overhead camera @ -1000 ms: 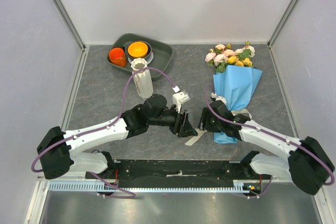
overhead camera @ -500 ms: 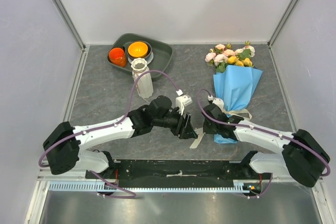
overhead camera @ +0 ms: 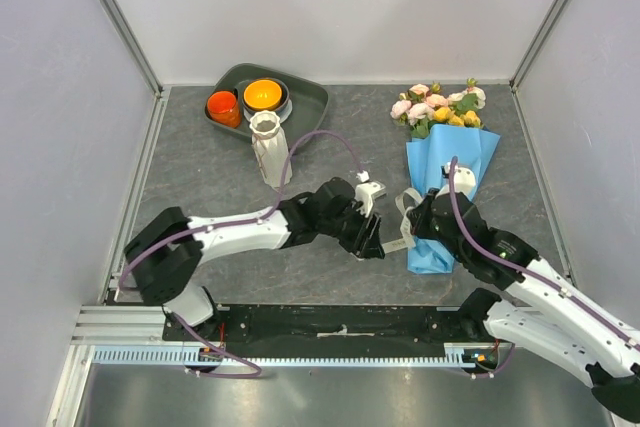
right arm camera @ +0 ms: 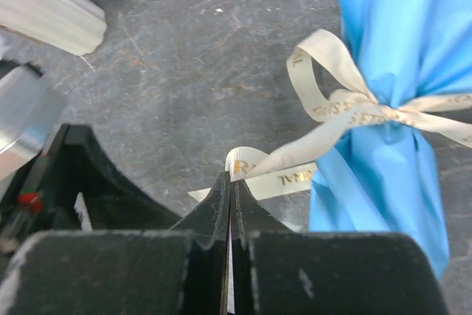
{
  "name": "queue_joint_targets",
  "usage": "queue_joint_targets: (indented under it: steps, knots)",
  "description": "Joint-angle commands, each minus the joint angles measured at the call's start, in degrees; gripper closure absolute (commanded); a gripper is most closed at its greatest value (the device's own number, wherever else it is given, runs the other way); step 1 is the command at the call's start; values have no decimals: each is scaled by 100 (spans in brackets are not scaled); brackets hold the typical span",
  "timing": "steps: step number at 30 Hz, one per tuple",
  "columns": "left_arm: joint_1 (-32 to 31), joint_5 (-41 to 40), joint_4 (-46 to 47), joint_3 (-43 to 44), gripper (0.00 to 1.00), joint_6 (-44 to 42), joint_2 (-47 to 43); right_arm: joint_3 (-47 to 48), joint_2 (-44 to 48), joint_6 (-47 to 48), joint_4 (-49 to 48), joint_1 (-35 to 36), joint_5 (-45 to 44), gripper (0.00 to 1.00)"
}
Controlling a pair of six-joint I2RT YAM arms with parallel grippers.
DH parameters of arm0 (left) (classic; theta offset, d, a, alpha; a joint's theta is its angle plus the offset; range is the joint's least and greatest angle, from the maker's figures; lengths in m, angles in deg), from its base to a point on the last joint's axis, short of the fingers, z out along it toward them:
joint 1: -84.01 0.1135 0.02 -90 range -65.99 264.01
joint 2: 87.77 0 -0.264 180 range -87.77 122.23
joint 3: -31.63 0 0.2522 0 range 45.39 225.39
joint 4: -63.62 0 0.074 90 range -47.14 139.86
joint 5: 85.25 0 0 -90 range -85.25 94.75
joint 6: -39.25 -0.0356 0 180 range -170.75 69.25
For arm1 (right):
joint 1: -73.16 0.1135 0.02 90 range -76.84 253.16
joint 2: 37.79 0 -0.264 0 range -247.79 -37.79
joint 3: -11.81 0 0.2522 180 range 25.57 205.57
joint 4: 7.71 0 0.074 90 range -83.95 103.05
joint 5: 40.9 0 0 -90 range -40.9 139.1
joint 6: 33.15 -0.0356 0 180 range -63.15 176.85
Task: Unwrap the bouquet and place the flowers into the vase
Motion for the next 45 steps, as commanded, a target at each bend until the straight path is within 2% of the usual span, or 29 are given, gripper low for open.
queue_joint_targets:
  steps: [1, 4, 8, 12, 18, 27, 29, 36, 42, 44, 45]
  knots:
    - [-62, -292, -277, 593, 43, -748, 636, 106, 341, -146, 778, 24, -331, 100]
    - [-150, -564, -445, 857, 36, -1003, 1049, 53, 674, -269, 1015, 16, -446, 100]
    - [-352, -1038, -681, 1243, 39, -1337, 1506, 18, 1053, -366, 1139, 24, -490, 100]
    - [-502, -1496, -946, 1647, 37, -1567, 1893, 88, 1176, -384, 1200, 24, -490, 100]
    - [-669, -2198, -1104, 1798, 38, -1777, 2174, 89, 1220, -384, 1253, 16, -490, 100]
    - [-827, -2630, -1314, 2000, 37, -1910, 2622, 89, 1229, -366, 1262, 16, -490, 100]
    - [-827, -2683, -1367, 2044, 41, -1883, 2745, 80, 1246, -375, 1262, 16, -490, 100]
    - [-967, -3174, -1447, 1938, 64, -1760, 2878, 89, 1334, -436, 1288, 16, -542, 100]
    - [-1056, -3596, -1543, 1974, 75, -1646, 3045, 89, 1352, -507, 1279, 16, -700, 100]
    - [-1056, -3850, -1587, 1947, 81, -1611, 3027, 88, 1370, -524, 1288, 16, -762, 100]
    - [-1056, -3930, -1596, 1947, 87, -1602, 3001, 89, 1378, -533, 1288, 16, -780, 100]
